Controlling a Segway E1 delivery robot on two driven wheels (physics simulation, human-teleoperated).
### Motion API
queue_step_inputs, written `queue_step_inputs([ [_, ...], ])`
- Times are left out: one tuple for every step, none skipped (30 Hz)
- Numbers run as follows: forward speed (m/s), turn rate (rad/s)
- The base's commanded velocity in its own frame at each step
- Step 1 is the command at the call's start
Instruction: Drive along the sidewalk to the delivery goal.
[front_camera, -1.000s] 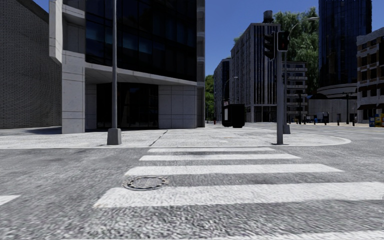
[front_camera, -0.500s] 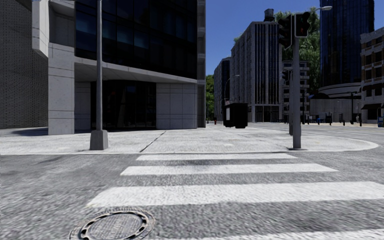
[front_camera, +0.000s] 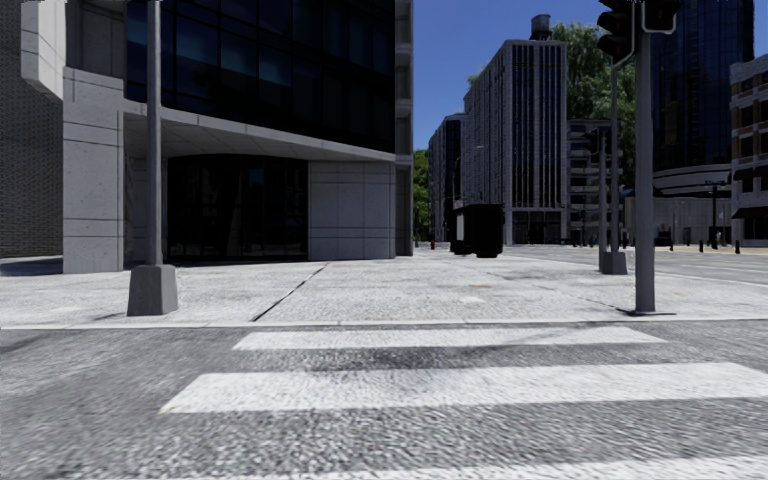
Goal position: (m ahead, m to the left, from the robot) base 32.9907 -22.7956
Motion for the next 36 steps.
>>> queue_step_inputs([
  [2.00,0.00],
  [2.00,0.00],
  [2.00,0.00],
  [2.00,0.00],
  [2.00,0.00],
  [2.00,0.00],
  [2.00,0.00],
  [2.00,0.00],
  [2.00,0.00],
  [2.00,0.00],
  [2.00,0.00],
  [2.00,0.00],
  [2.00,0.00],
  [2.00,0.00],
  [2.00,0.00],
  [2.00,0.00],
  [2.00,0.00],
  [2.00,0.00],
  [2.00,0.00],
  [2.00,0.00],
  [2.00,0.00],
  [2.00,0.00],
  [2.00,0.00],
  [2.00,0.00],
  [2.00,0.00],
  [2.00,0.00],
  [2.00,0.00],
  [2.00,0.00],
  [2.00,0.00],
  [2.00,0.00],
  [2.00,0.00],
  [2.00,0.00],
  [2.00,0.00],
  [2.00,0.00],
  [2.00,0.00],
  [2.00,0.00],
])
